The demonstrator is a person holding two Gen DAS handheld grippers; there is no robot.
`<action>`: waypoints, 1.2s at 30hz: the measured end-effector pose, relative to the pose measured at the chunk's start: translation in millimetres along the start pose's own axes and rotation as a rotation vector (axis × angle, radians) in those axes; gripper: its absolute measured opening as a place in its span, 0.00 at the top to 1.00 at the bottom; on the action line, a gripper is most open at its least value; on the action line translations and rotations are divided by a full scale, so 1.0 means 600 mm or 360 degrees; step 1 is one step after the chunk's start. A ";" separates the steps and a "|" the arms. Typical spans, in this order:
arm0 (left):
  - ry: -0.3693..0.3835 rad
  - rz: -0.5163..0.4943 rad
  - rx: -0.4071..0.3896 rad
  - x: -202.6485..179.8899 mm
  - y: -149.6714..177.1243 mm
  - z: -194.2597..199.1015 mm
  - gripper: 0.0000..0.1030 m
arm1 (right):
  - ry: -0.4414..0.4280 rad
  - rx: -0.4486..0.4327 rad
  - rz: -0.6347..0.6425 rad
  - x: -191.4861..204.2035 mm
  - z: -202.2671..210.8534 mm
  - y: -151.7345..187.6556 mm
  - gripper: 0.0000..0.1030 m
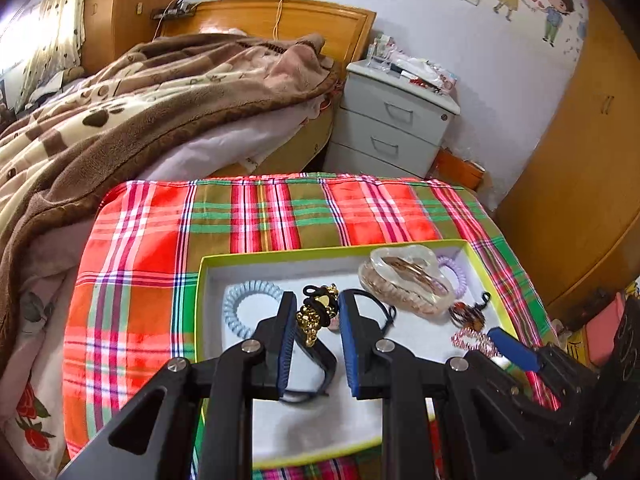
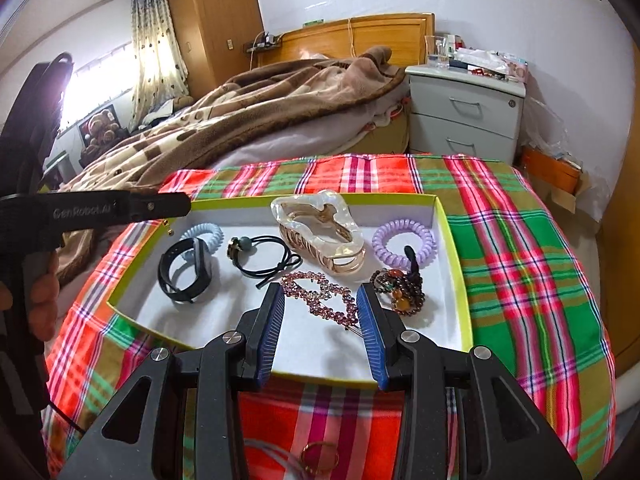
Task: Organize jewelry
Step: 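Carry the gold charm and rhinestone clip into the box lid and open both tools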
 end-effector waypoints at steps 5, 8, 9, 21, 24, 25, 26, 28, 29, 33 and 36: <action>-0.0005 0.0015 0.0049 0.007 -0.012 -0.035 0.78 | 0.0016 0.0050 -0.0004 -0.005 -0.022 0.002 0.62; 0.0003 0.0031 0.0085 0.011 -0.015 -0.054 0.78 | 0.0032 0.0070 0.0010 -0.004 -0.031 0.001 0.62; -0.0001 0.0037 0.0092 0.013 -0.015 -0.059 0.78 | 0.0036 0.0079 0.0013 -0.004 -0.035 0.000 0.62; -0.0014 0.0048 0.0160 0.017 -0.015 -0.100 0.78 | 0.0053 0.0133 0.0024 -0.004 -0.054 -0.004 0.62; -0.0024 0.0053 0.0180 0.018 -0.013 -0.108 0.78 | 0.0057 0.0147 0.0019 -0.004 -0.057 -0.004 0.62; -0.0025 0.0052 0.0180 0.019 -0.013 -0.109 0.78 | 0.0062 0.0154 0.0017 -0.005 -0.059 -0.004 0.62; -0.0023 0.0049 0.0181 0.017 -0.012 -0.110 0.78 | 0.0063 0.0159 0.0017 -0.005 -0.059 -0.003 0.62; -0.0027 0.0045 0.0178 0.017 -0.011 -0.110 0.78 | 0.0065 0.0171 0.0016 -0.007 -0.062 -0.004 0.62; -0.0030 0.0040 0.0178 0.016 -0.011 -0.110 0.78 | 0.0065 0.0173 0.0015 -0.007 -0.063 -0.004 0.62; -0.0033 0.0037 0.0180 0.016 -0.013 -0.112 0.78 | 0.0073 0.0174 0.0023 -0.006 -0.062 -0.003 0.62; -0.0038 0.0038 0.0179 0.016 -0.014 -0.114 0.78 | 0.0078 0.0174 0.0028 -0.006 -0.063 -0.002 0.62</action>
Point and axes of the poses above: each gripper's, at about its wrist camera, not at the fingertips, and z roughly against the way its jaws point, x to its left, y to its underside, the point moved 3 cm from there along -z, roughly the way its jaws point
